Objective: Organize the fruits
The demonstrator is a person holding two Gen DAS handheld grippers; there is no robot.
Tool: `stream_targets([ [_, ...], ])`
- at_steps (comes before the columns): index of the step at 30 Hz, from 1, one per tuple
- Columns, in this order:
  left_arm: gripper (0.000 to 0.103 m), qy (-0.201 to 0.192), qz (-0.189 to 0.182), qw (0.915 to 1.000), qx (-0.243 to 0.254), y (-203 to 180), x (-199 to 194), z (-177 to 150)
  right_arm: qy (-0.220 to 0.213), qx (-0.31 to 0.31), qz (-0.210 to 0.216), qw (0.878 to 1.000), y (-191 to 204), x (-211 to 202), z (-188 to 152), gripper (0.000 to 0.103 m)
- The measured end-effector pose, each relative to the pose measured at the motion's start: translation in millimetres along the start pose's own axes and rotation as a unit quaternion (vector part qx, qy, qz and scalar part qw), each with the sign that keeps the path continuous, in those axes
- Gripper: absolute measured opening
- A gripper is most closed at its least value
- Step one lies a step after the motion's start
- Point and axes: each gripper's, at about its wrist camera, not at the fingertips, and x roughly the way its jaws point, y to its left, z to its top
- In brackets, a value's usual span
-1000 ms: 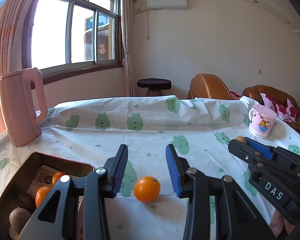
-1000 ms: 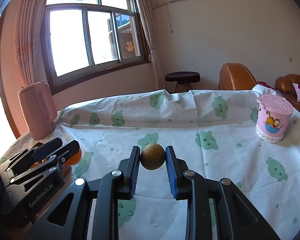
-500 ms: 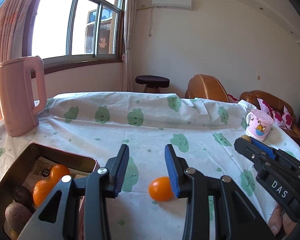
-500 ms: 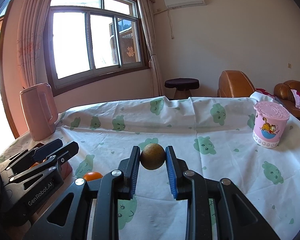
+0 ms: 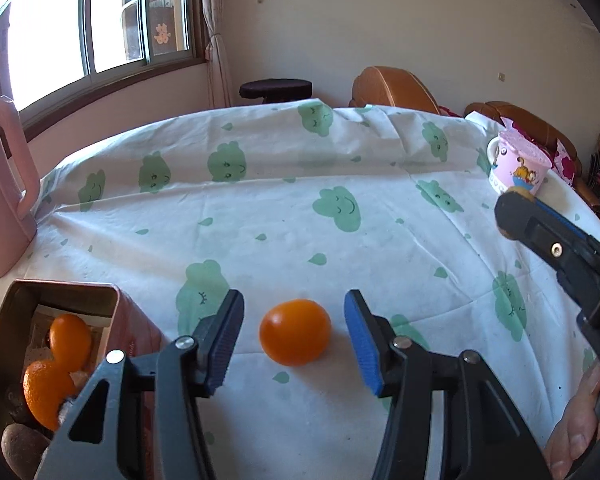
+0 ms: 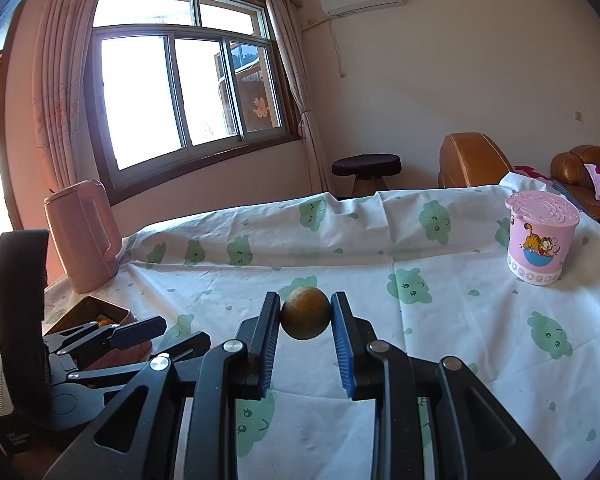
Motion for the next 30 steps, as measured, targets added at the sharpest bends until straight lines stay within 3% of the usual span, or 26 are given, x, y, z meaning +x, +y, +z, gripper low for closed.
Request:
stream_targets([
  [3,0.054,0.029,-0.013,0.9995,-0.009,4,11,-1,0.000,0.000,-0.001,1.000,0,0,0,0.028],
  [6,0.040,0.042,-0.025,0.9987,-0.015,6,15,-2,0.001,-0.001,-0.001,1.000,1,0,0,0.028],
  [8,0.040,0.037,-0.027,0.9988,-0.018,7,13,-3,0.001,-0.001,-0.001,1.000,1,0,0,0.028],
  [30,0.040,-0.103,0.020,0.9942,-0.025,11,-39,-6,-0.023,-0.033,-0.008,0.999,13,-9,-2,0.028],
])
